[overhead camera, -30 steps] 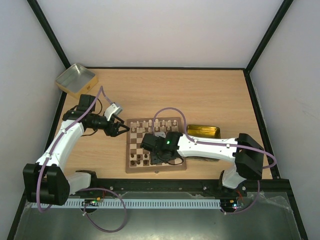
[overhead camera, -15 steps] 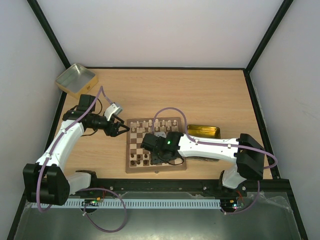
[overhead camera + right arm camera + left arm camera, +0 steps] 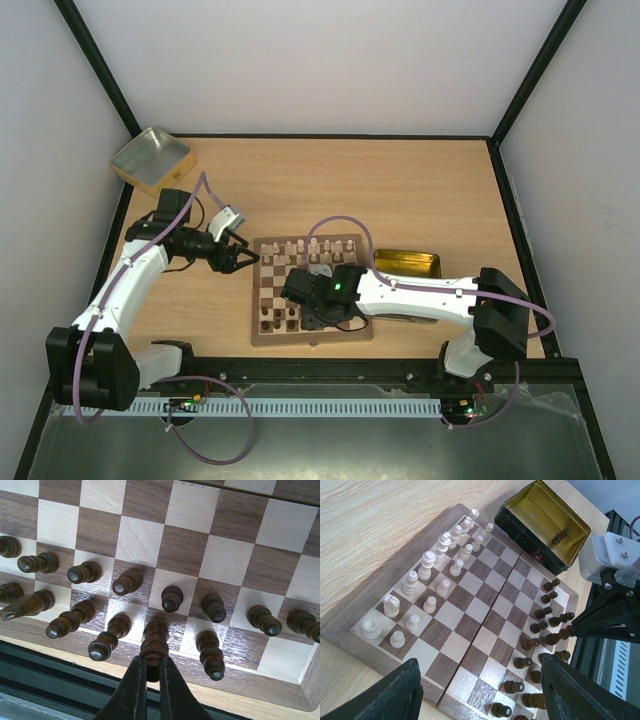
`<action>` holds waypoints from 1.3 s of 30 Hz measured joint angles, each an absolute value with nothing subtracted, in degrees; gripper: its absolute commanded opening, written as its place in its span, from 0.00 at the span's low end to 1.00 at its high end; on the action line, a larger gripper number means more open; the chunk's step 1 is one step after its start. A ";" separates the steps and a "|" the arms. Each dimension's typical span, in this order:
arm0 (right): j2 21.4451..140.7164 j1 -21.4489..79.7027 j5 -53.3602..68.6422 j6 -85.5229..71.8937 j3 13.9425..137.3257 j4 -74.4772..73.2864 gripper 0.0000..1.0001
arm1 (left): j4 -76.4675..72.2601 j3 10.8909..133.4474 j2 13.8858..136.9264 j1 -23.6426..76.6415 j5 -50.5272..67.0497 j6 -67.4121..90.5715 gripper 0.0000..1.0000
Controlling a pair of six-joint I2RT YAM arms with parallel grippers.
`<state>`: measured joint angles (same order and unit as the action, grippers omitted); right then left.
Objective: Set up the chess pieces on the board
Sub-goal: Adjust the chess piece on the chessboard.
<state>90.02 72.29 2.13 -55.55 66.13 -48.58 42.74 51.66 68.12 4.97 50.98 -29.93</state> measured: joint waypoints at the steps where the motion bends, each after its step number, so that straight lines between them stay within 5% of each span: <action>1: 90.02 72.29 2.09 -55.55 66.08 -48.58 0.04 | 42.74 51.66 68.12 4.97 50.98 -29.93 0.65; 39: 90.70 72.53 2.52 -55.09 65.95 -49.08 0.04 | 42.74 51.66 68.12 4.97 50.96 -29.93 0.65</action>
<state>90.70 72.53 2.52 -55.09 65.95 -49.08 42.74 51.66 68.12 4.97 50.96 -29.93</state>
